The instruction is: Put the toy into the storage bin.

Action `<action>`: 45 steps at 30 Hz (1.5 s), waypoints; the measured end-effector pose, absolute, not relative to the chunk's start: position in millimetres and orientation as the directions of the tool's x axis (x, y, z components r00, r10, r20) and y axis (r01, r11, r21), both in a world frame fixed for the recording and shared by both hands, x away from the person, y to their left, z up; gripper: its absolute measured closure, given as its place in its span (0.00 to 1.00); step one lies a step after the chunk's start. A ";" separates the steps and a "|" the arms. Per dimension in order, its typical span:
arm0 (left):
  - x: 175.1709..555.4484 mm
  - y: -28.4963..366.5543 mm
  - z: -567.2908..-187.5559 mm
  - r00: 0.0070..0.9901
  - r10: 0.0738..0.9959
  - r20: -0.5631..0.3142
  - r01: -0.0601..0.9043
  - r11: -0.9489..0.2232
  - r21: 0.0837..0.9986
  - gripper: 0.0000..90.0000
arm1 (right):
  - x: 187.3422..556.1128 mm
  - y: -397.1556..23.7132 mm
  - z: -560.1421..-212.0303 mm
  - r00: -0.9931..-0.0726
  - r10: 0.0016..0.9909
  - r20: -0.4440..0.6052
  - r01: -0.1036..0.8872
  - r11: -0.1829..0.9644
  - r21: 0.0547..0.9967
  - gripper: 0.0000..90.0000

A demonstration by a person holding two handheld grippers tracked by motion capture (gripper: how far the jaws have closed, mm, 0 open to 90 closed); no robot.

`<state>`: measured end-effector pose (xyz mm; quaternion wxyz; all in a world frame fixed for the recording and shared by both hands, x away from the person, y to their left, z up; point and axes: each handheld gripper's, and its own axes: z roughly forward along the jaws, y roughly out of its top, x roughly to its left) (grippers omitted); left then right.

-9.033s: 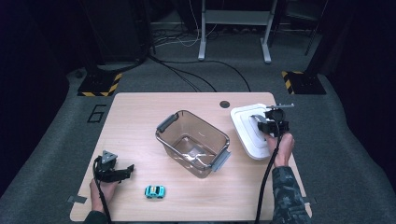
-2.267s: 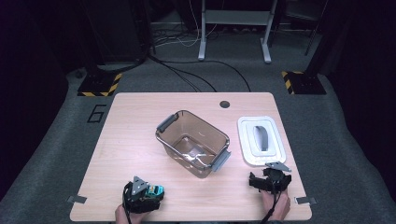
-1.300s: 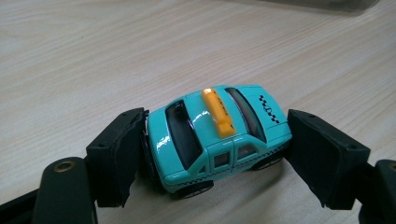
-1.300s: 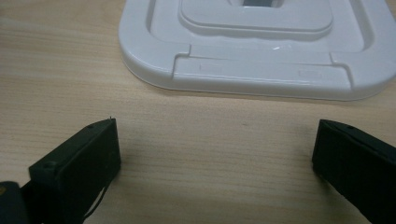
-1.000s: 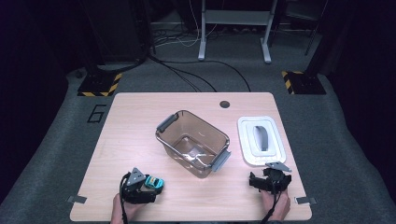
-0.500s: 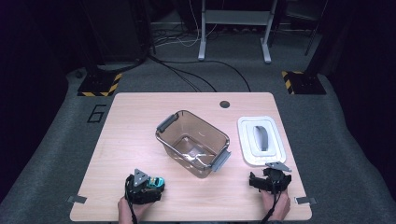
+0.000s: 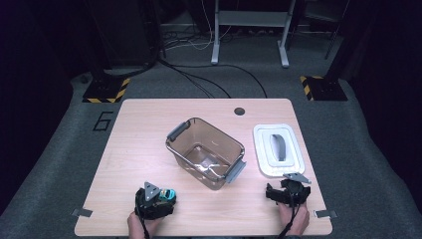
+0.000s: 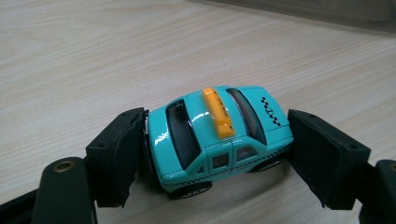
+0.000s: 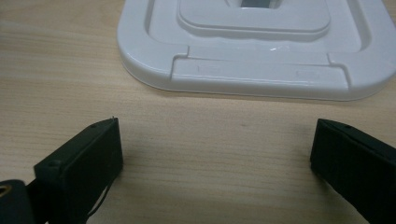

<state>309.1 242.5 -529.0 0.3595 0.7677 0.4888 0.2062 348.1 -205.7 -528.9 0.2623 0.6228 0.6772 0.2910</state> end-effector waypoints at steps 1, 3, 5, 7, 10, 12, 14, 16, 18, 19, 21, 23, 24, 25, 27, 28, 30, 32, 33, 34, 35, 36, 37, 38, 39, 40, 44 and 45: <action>309.5 243.1 -529.0 0.442 0.896 -0.037 0.601 -0.266 0.753 0.25 | 348.0 -205.8 -528.9 -0.087 0.996 0.007 0.691 0.055 0.721 0.02; 311.2 245.2 -529.1 0.465 0.884 -0.052 0.595 -0.269 0.757 0.25 | 348.0 -205.8 -528.9 -0.087 0.996 0.007 0.691 0.055 0.721 0.02; 312.7 246.5 -529.1 0.475 0.878 -0.057 0.591 -0.270 0.760 0.25 | 348.1 -205.8 -528.9 -0.088 0.996 0.008 0.691 0.055 0.721 0.02; 313.7 247.7 -528.9 0.488 0.870 -0.075 0.587 -0.264 0.765 0.25 | 348.0 -205.8 -528.9 -0.088 0.996 0.007 0.691 0.056 0.721 0.02; 314.4 250.0 -528.1 0.504 0.859 -0.085 0.586 -0.268 0.765 0.25 | 348.1 -205.8 -528.9 -0.089 0.996 0.008 0.691 0.056 0.721 0.02; 314.6 250.5 -528.4 0.504 0.858 -0.094 0.583 -0.258 0.770 0.25 | 348.2 -205.8 -528.9 -0.089 0.996 0.008 0.691 0.056 0.720 0.02; 315.0 251.3 -527.5 0.506 0.856 -0.100 0.584 -0.255 0.771 0.25 | 348.2 -205.8 -528.9 -0.089 0.996 0.009 0.691 0.056 0.720 0.02; 315.5 252.2 -525.2 0.504 0.858 -0.100 0.583 -0.252 0.772 0.25 | 348.2 -205.9 -528.9 -0.090 0.996 0.009 0.692 0.056 0.720 0.01; 316.8 253.1 -522.2 0.508 0.856 -0.098 0.578 -0.254 0.776 0.25 | 348.4 -205.9 -528.9 -0.091 0.996 0.009 0.692 0.057 0.719 0.01; 317.5 253.9 -520.3 0.511 0.853 -0.105 0.580 -0.252 0.775 0.25 | 348.4 -205.9 -528.9 -0.091 0.996 0.009 0.692 0.057 0.719 0.01; 318.9 255.8 -516.0 0.517 0.850 -0.103 0.573 -0.254 0.779 0.25 | 348.5 -205.9 -529.0 -0.091 0.996 0.010 0.693 0.056 0.719 0.01; 320.5 257.8 -511.5 0.523 0.846 -0.106 0.572 -0.256 0.779 0.25 | 348.9 -206.2 -529.0 -0.096 0.995 0.007 0.692 0.062 0.719 0.01; 321.1 258.1 -510.0 0.522 0.846 -0.108 0.571 -0.253 0.781 0.25 | 348.9 -206.2 -529.1 -0.097 0.995 0.006 0.692 0.063 0.719 0.01; 322.5 259.0 -507.1 0.528 0.842 -0.111 0.571 -0.255 0.780 0.25 | 349.0 -206.2 -529.1 -0.097 0.995 0.006 0.692 0.063 0.719 0.01; 324.3 260.5 -502.6 0.534 0.839 -0.105 0.566 -0.263 0.781 0.25 | 348.7 -205.4 -529.0 -0.091 0.996 0.011 0.696 0.056 0.716 0.00; 325.6 260.9 -500.0 0.539 0.836 -0.101 0.564 -0.269 0.781 0.25 | 348.7 -205.5 -529.0 -0.091 0.996 0.010 0.696 0.057 0.716 0.00; 327.8 261.4 -495.2 0.543 0.833 -0.102 0.560 -0.270 0.783 0.25 | 348.7 -205.6 -529.1 -0.093 0.996 0.010 0.695 0.058 0.716 0.00; 329.8 261.4 -489.9 0.550 0.830 -0.093 0.558 -0.283 0.780 0.25 | 348.7 -205.6 -529.2 -0.093 0.996 0.010 0.694 0.058 0.717 0.00; 331.1 261.4 -486.9 0.556 0.826 -0.098 0.558 -0.282 0.781 0.25 | 348.6 -205.5 -529.2 -0.093 0.996 0.011 0.694 0.057 0.718 0.00; 332.1 261.2 -485.1 0.555 0.825 -0.103 0.557 -0.277 0.783 0.25 | 348.7 -205.8 -529.3 -0.096 0.995 0.008 0.692 0.060 0.719 0.00; 333.4 261.5 -482.1 0.556 0.825 -0.100 0.554 -0.278 0.785 0.25 | 348.7 -205.8 -529.3 -0.095 0.995 0.008 0.692 0.060 0.719 0.00; 334.4 261.9 -480.2 0.559 0.823 -0.097 0.550 -0.281 0.787 0.25 | 348.7 -205.6 -529.3 -0.093 0.996 0.010 0.693 0.057 0.719 0.00; 335.9 262.5 -477.3 0.560 0.823 -0.098 0.548 -0.279 0.789 0.25 | 348.7 -205.6 -529.3 -0.093 0.996 0.010 0.693 0.057 0.719 0.00; 337.0 263.3 -475.3 0.562 0.821 -0.102 0.549 -0.278 0.788 0.25 | 348.5 -205.4 -529.3 -0.090 0.996 0.012 0.694 0.054 0.717 0.00; 338.9 264.5 -472.2 0.564 0.819 -0.109 0.550 -0.274 0.789 0.25 | 348.5 -205.5 -529.3 -0.091 0.996 0.011 0.694 0.056 0.718 0.00; 339.9 265.1 -470.1 0.568 0.816 -0.109 0.550 -0.277 0.788 0.25 | 348.5 -205.5 -529.3 -0.091 0.996 0.011 0.694 0.056 0.718 0.00; 343.1 268.2 -457.1 0.575 0.809 -0.119 0.542 -0.268 0.796 0.25 | 348.5 -205.5 -529.3 -0.091 0.996 0.011 0.694 0.056 0.718 0.00; 343.9 268.4 -455.2 0.575 0.809 -0.122 0.541 -0.264 0.799 0.25 | 348.5 -205.5 -529.3 -0.091 0.996 0.011 0.694 0.055 0.718 0.00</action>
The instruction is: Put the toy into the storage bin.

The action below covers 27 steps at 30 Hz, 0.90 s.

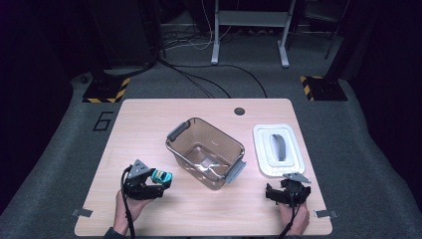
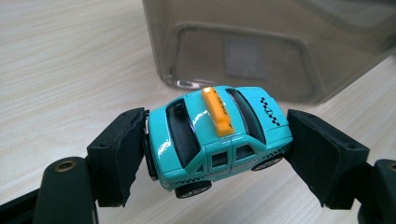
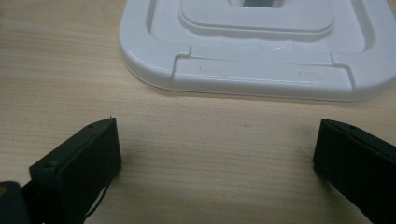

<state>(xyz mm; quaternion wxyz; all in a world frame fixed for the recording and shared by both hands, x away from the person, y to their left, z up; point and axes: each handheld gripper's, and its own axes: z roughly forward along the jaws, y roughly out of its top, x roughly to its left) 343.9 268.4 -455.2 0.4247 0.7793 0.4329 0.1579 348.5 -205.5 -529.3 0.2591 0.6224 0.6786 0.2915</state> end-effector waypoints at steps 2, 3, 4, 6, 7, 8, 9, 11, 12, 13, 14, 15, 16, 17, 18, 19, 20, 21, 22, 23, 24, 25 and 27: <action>346.0 268.8 -449.9 0.579 0.809 -0.103 0.533 -0.280 0.799 0.25 | 348.5 -205.5 -529.3 -0.091 0.996 0.011 0.694 0.056 0.718 0.00; 346.6 269.0 -447.2 0.581 0.808 -0.102 0.531 -0.280 0.800 0.25 | 348.5 -205.5 -529.3 -0.091 0.996 0.011 0.694 0.056 0.718 0.00; 347.5 269.8 -444.5 0.585 0.805 -0.103 0.528 -0.281 0.801 0.25 | 348.6 -205.5 -529.3 -0.092 0.996 0.011 0.694 0.056 0.718 0.00; 349.4 270.6 -439.5 0.584 0.805 -0.104 0.525 -0.277 0.805 0.25 | 348.5 -205.2 -529.2 -0.089 0.996 0.013 0.695 0.053 0.717 0.00; 350.5 271.1 -436.5 0.589 0.802 -0.099 0.523 -0.285 0.803 0.25 | 348.7 -205.6 -529.4 -0.093 0.996 0.010 0.693 0.057 0.719 0.00; 351.3 270.9 -433.8 0.590 0.802 -0.093 0.519 -0.289 0.805 0.25 | 348.7 -205.6 -529.4 -0.093 0.996 0.010 0.693 0.057 0.719 0.00; 352.1 270.9 -431.1 0.592 0.801 -0.092 0.516 -0.289 0.806 0.25 | 348.6 -205.6 -529.4 -0.092 0.996 0.010 0.693 0.057 0.718 0.00; 353.8 270.8 -425.8 0.594 0.799 -0.092 0.511 -0.288 0.810 0.25 | 348.8 -205.6 -529.3 -0.093 0.996 0.010 0.694 0.057 0.718 0.00; 354.9 270.6 -423.1 0.597 0.798 -0.085 0.507 -0.293 0.810 0.25 | 348.8 -205.6 -529.3 -0.093 0.996 0.011 0.693 0.057 0.718 0.00; 356.1 270.5 -420.5 0.600 0.796 -0.086 0.506 -0.294 0.811 0.25 | 348.7 -205.6 -529.4 -0.093 0.996 0.011 0.693 0.057 0.719 0.00; 357.1 270.3 -418.1 0.601 0.795 -0.081 0.502 -0.296 0.813 0.25 | 348.8 -205.6 -529.3 -0.093 0.996 0.011 0.693 0.057 0.718 0.00; 359.1 270.0 -413.9 0.605 0.792 -0.079 0.499 -0.300 0.813 0.25 | 348.8 -205.6 -529.3 -0.093 0.996 0.011 0.694 0.057 0.718 0.00; 360.1 269.9 -412.1 0.607 0.791 -0.076 0.497 -0.303 0.813 0.25 | 348.8 -205.6 -529.3 -0.093 0.996 0.010 0.693 0.057 0.718 0.00; 361.4 269.5 -409.6 0.609 0.790 -0.072 0.495 -0.308 0.813 0.25 | 348.8 -205.6 -529.3 -0.093 0.996 0.010 0.693 0.057 0.718 0.00; 362.2 269.1 -407.2 0.609 0.790 -0.065 0.490 -0.310 0.815 0.25 | 348.8 -205.6 -529.3 -0.093 0.996 0.010 0.693 0.057 0.718 0.00; 362.9 269.1 -404.7 0.612 0.789 -0.064 0.486 -0.311 0.817 0.25 | 348.7 -205.6 -529.4 -0.093 0.996 0.010 0.693 0.057 0.719 0.00; 363.7 269.1 -402.4 0.615 0.786 -0.067 0.484 -0.309 0.819 0.25 | 348.7 -205.6 -529.3 -0.093 0.996 0.011 0.693 0.057 0.718 0.00; 364.4 269.0 -401.0 0.615 0.785 -0.069 0.482 -0.305 0.821 0.25 | 348.7 -205.6 -529.3 -0.092 0.996 0.011 0.693 0.057 0.718 0.00; 365.8 268.2 -398.7 0.616 0.784 -0.069 0.482 -0.306 0.821 0.25 | 348.8 -205.6 -529.3 -0.093 0.996 0.011 0.693 0.057 0.719 0.00; 367.1 267.5 -396.7 0.620 0.782 -0.062 0.476 -0.312 0.822 0.25 | 348.8 -205.5 -529.3 -0.092 0.996 0.011 0.693 0.056 0.718 0.00; 368.2 266.5 -393.7 0.624 0.780 -0.056 0.472 -0.318 0.822 0.25 | 348.6 -205.4 -529.3 -0.090 0.996 0.013 0.694 0.054 0.718 0.00; 368.6 265.7 -392.1 0.624 0.780 -0.053 0.468 -0.318 0.825 0.25 | 348.7 -205.6 -529.4 -0.093 0.996 0.011 0.693 0.057 0.719 0.00; 369.9 264.8 -387.1 0.630 0.775 -0.052 0.462 -0.321 0.827 0.25 | 348.9 -205.6 -529.3 -0.093 0.996 0.010 0.693 0.057 0.718 0.00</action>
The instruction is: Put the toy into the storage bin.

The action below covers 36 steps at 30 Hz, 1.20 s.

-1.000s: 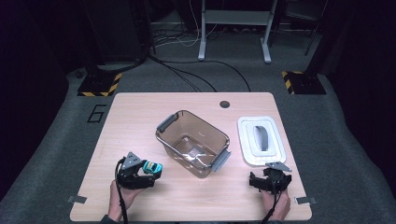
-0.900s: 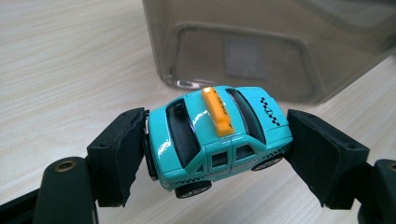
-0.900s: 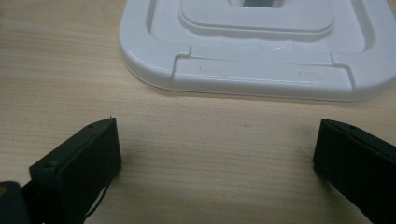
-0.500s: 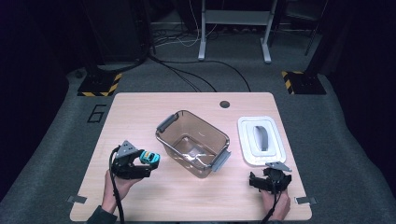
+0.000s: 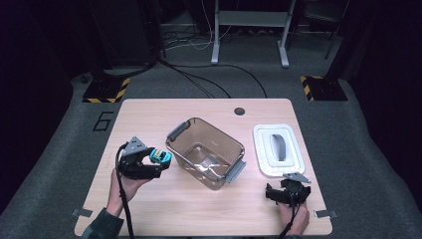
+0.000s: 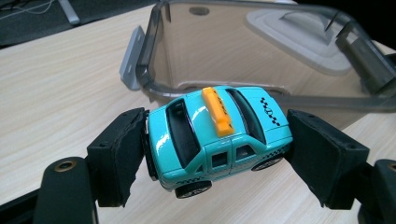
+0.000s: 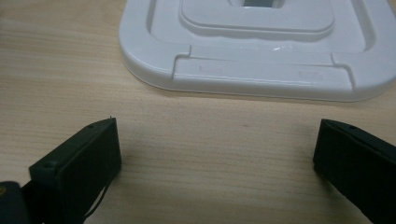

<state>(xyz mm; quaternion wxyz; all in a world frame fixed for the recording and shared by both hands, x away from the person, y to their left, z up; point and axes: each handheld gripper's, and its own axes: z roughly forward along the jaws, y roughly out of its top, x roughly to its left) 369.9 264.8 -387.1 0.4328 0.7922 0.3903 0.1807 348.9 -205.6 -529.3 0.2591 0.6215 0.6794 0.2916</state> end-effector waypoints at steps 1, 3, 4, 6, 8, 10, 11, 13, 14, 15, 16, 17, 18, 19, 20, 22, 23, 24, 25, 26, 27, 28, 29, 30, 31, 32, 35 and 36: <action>369.9 264.8 -387.1 0.630 0.775 -0.052 0.462 -0.321 0.827 0.25 | 348.9 -205.6 -529.3 -0.093 0.996 0.010 0.693 0.057 0.718 0.00; 372.2 263.7 -382.3 0.635 0.771 -0.045 0.454 -0.325 0.830 0.25 | 348.9 -205.6 -529.3 -0.093 0.996 0.011 0.693 0.057 0.718 0.00; 373.2 263.3 -380.4 0.634 0.772 -0.045 0.454 -0.325 0.830 0.25 | 348.7 -205.6 -529.4 -0.093 0.996 0.011 0.693 0.057 0.719 0.00; 375.6 262.8 -377.5 0.636 0.770 -0.048 0.453 -0.323 0.831 0.25 | 348.7 -205.7 -529.4 -0.093 0.996 0.010 0.693 0.058 0.719 0.00; 378.4 261.9 -374.4 0.637 0.770 -0.043 0.449 -0.325 0.833 0.25 | 348.8 -205.6 -529.3 -0.093 0.996 0.011 0.693 0.057 0.718 0.00; 381.0 261.5 -370.7 0.639 0.769 -0.039 0.447 -0.329 0.832 0.25 | 348.8 -205.6 -529.3 -0.093 0.996 0.011 0.693 0.057 0.718 0.00; 382.5 261.3 -369.1 0.640 0.768 -0.039 0.447 -0.330 0.831 0.25 | 348.8 -205.6 -529.3 -0.093 0.996 0.011 0.693 0.057 0.718 0.00; 387.6 259.9 -365.7 0.644 0.764 -0.039 0.448 -0.335 0.829 0.25 | 348.8 -205.6 -529.4 -0.093 0.996 0.011 0.693 0.057 0.718 0.00; 389.7 259.0 -364.2 0.648 0.761 -0.035 0.448 -0.343 0.826 0.25 | 348.8 -205.6 -529.4 -0.093 0.996 0.011 0.693 0.057 0.719 0.00; 391.6 257.6 -362.8 0.649 0.760 -0.032 0.446 -0.346 0.826 0.25 | 348.8 -205.7 -529.3 -0.093 0.996 0.011 0.693 0.057 0.718 0.00; 393.5 256.4 -361.3 0.652 0.758 -0.028 0.445 -0.352 0.824 0.25 | 348.9 -205.7 -529.3 -0.094 0.996 0.011 0.693 0.057 0.719 0.00; 395.4 255.3 -359.8 0.654 0.756 -0.027 0.443 -0.354 0.824 0.25 | 348.8 -205.4 -529.2 -0.090 0.996 0.013 0.695 0.053 0.717 0.00; 399.5 253.1 -357.0 0.659 0.752 -0.029 0.444 -0.358 0.821 0.25 | 348.8 -205.4 -529.2 -0.091 0.996 0.013 0.695 0.054 0.717 0.00; 399.5 253.1 -357.0 0.659 0.752 -0.029 0.444 -0.358 0.821 0.25 | 348.8 -205.4 -529.2 -0.091 0.996 0.013 0.695 0.054 0.717 0.00; 401.8 252.0 -355.6 0.662 0.749 -0.029 0.445 -0.362 0.819 0.25 | 348.9 -205.7 -529.3 -0.094 0.996 0.011 0.693 0.057 0.718 0.00; 406.1 249.3 -353.4 0.663 0.749 -0.028 0.445 -0.364 0.818 0.25 | 348.8 -205.7 -529.4 -0.094 0.996 0.011 0.693 0.057 0.719 0.00; 408.3 248.4 -352.3 0.665 0.746 -0.028 0.444 -0.365 0.818 0.25 | 348.8 -205.7 -529.3 -0.094 0.996 0.011 0.693 0.057 0.718 0.00; 410.3 247.2 -351.3 0.668 0.744 -0.029 0.444 -0.367 0.817 0.25 | 348.8 -205.7 -529.3 -0.094 0.996 0.011 0.693 0.057 0.718 0.00; 411.9 245.4 -350.4 0.669 0.743 -0.030 0.445 -0.368 0.817 0.25 | 348.9 -205.7 -529.3 -0.094 0.996 0.011 0.693 0.058 0.718 0.00; 413.6 243.8 -349.3 0.672 0.740 -0.025 0.443 -0.375 0.815 0.25 | 348.7 -205.4 -529.2 -0.090 0.996 0.013 0.695 0.054 0.717 0.00; 415.5 241.9 -348.5 0.676 0.737 -0.023 0.443 -0.382 0.811 0.25 | 348.8 -205.7 -529.4 -0.094 0.995 0.010 0.693 0.058 0.719 0.00; 417.5 239.8 -348.1 0.677 0.735 -0.024 0.443 -0.381 0.811 0.25 | 348.7 -205.7 -529.4 -0.094 0.996 0.011 0.693 0.058 0.719 0.00; 419.6 237.8 -347.1 0.680 0.733 -0.023 0.446 -0.389 0.806 0.25 | 348.5 -205.4 -529.3 -0.090 0.996 0.013 0.695 0.053 0.717 0.00; 421.7 235.6 -346.2 0.682 0.731 -0.020 0.447 -0.395 0.803 0.25 | 348.7 -205.7 -529.4 -0.094 0.996 0.011 0.693 0.058 0.719 0.00; 424.0 233.5 -345.2 0.684 0.729 -0.015 0.445 -0.401 0.801 0.25 | 348.8 -205.7 -529.3 -0.094 0.996 0.011 0.693 0.057 0.719 0.00; 426.0 231.4 -344.2 0.686 0.728 -0.010 0.442 -0.406 0.800 0.25 | 348.8 -205.7 -529.4 -0.094 0.996 0.011 0.693 0.058 0.719 0.00; 432.6 225.8 -341.3 0.691 0.723 -0.017 0.445 -0.406 0.798 0.25 | 348.8 -205.7 -529.4 -0.094 0.996 0.011 0.693 0.058 0.719 0.00; 434.8 223.9 -340.1 0.694 0.720 -0.011 0.443 -0.415 0.795 0.25 | 348.8 -205.7 -529.4 -0.094 0.995 0.010 0.693 0.058 0.719 0.00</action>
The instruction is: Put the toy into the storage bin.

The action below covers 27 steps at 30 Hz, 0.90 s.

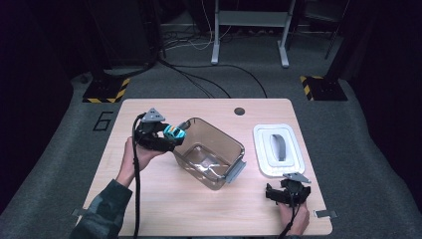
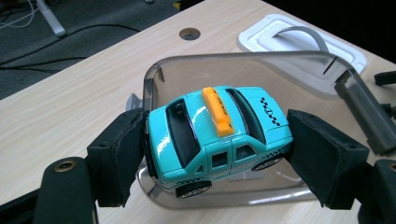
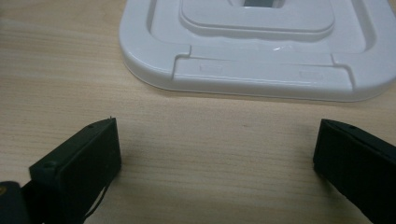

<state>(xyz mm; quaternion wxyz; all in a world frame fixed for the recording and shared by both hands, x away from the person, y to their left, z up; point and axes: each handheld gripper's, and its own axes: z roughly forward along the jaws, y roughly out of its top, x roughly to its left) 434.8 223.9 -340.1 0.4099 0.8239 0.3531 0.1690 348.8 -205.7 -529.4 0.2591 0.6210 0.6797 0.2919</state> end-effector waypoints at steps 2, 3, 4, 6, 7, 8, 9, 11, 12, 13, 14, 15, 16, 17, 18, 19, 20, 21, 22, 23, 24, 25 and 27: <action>439.0 220.2 -338.7 0.699 0.715 -0.010 0.443 -0.422 0.791 0.25 | 348.8 -205.7 -529.4 -0.094 0.996 0.010 0.693 0.058 0.719 0.00; 441.2 218.3 -338.5 0.701 0.713 -0.010 0.445 -0.425 0.788 0.25 | 348.9 -205.7 -529.4 -0.094 0.996 0.010 0.693 0.058 0.719 0.00; 443.5 215.8 -339.0 0.699 0.715 -0.004 0.442 -0.428 0.788 0.25 | 348.8 -205.7 -529.3 -0.094 0.996 0.011 0.693 0.057 0.719 0.00; 448.3 211.6 -339.3 0.703 0.711 -0.009 0.448 -0.433 0.782 0.25 | 348.8 -205.7 -529.4 -0.094 0.995 0.010 0.693 0.058 0.719 0.00; 450.7 209.2 -339.6 0.707 0.707 -0.003 0.444 -0.440 0.781 0.25 | 348.8 -205.7 -529.4 -0.094 0.996 0.011 0.693 0.058 0.719 0.00; 452.6 206.6 -340.0 0.708 0.706 -0.008 0.447 -0.439 0.779 0.25 | 348.8 -205.7 -529.4 -0.094 0.996 0.011 0.693 0.057 0.719 0.00; 455.2 204.6 -340.3 0.712 0.702 -0.010 0.448 -0.443 0.776 0.25 | 348.8 -205.7 -529.4 -0.094 0.995 0.010 0.693 0.058 0.719 0.00; 460.2 200.0 -342.1 0.716 0.698 -0.021 0.456 -0.444 0.771 0.25 | 348.7 -205.4 -529.2 -0.090 0.996 0.013 0.695 0.053 0.717 0.00; 462.7 197.3 -343.6 0.718 0.696 -0.021 0.458 -0.450 0.766 0.25 | 348.7 -205.5 -529.2 -0.091 0.996 0.013 0.695 0.054 0.717 0.00; 465.1 194.6 -344.8 0.721 0.693 -0.017 0.461 -0.461 0.758 0.25 | 348.9 -205.8 -529.4 -0.094 0.995 0.010 0.693 0.058 0.719 0.00; 467.3 192.0 -346.2 0.723 0.691 -0.015 0.462 -0.466 0.754 0.25 | 348.7 -205.6 -529.3 -0.093 0.996 0.012 0.693 0.056 0.718 0.00; 469.1 189.7 -347.3 0.727 0.687 -0.017 0.464 -0.472 0.750 0.25 | 348.6 -205.4 -529.3 -0.090 0.996 0.013 0.695 0.053 0.718 0.00; 470.5 187.6 -348.5 0.730 0.683 -0.017 0.464 -0.476 0.747 0.25 | 348.9 -205.8 -529.4 -0.094 0.996 0.010 0.693 0.058 0.719 0.00; 471.7 185.4 -349.5 0.732 0.681 -0.017 0.465 -0.481 0.743 0.25 | 348.9 -205.8 -529.3 -0.094 0.996 0.011 0.693 0.058 0.719 0.00; 472.6 183.7 -350.5 0.733 0.680 -0.014 0.464 -0.486 0.741 0.25 | 348.8 -205.8 -529.4 -0.094 0.996 0.011 0.693 0.058 0.719 0.00; 474.1 181.5 -351.7 0.738 0.675 -0.012 0.464 -0.493 0.736 0.25 | 348.8 -205.7 -529.4 -0.094 0.996 0.011 0.693 0.058 0.719 0.00; 475.3 179.8 -353.1 0.738 0.674 -0.015 0.465 -0.492 0.736 0.25 | 348.6 -205.5 -529.3 -0.091 0.996 0.013 0.694 0.054 0.718 0.00; 476.4 178.5 -354.2 0.739 0.673 -0.021 0.468 -0.490 0.736 0.25 | 348.6 -205.6 -529.4 -0.092 0.996 0.013 0.694 0.055 0.718 0.00; 477.7 177.4 -355.4 0.741 0.671 -0.027 0.470 -0.489 0.735 0.25 | 348.7 -205.5 -529.3 -0.091 0.996 0.013 0.694 0.054 0.718 0.00; 478.7 176.0 -356.5 0.742 0.670 -0.029 0.471 -0.489 0.734 0.25 | 348.6 -205.5 -529.3 -0.091 0.996 0.013 0.694 0.054 0.718 0.00; 479.7 174.6 -357.2 0.744 0.668 -0.027 0.472 -0.497 0.728 0.25 | 348.6 -205.5 -529.3 -0.091 0.996 0.013 0.694 0.054 0.718 0.00; 480.7 173.1 -358.2 0.746 0.666 -0.024 0.470 -0.501 0.726 0.25 | 348.7 -205.6 -529.4 -0.092 0.996 0.013 0.694 0.055 0.718 0.00; 483.2 170.7 -359.5 0.750 0.661 -0.025 0.472 -0.509 0.720 0.25 | 348.6 -205.5 -529.3 -0.091 0.996 0.013 0.695 0.054 0.717 0.00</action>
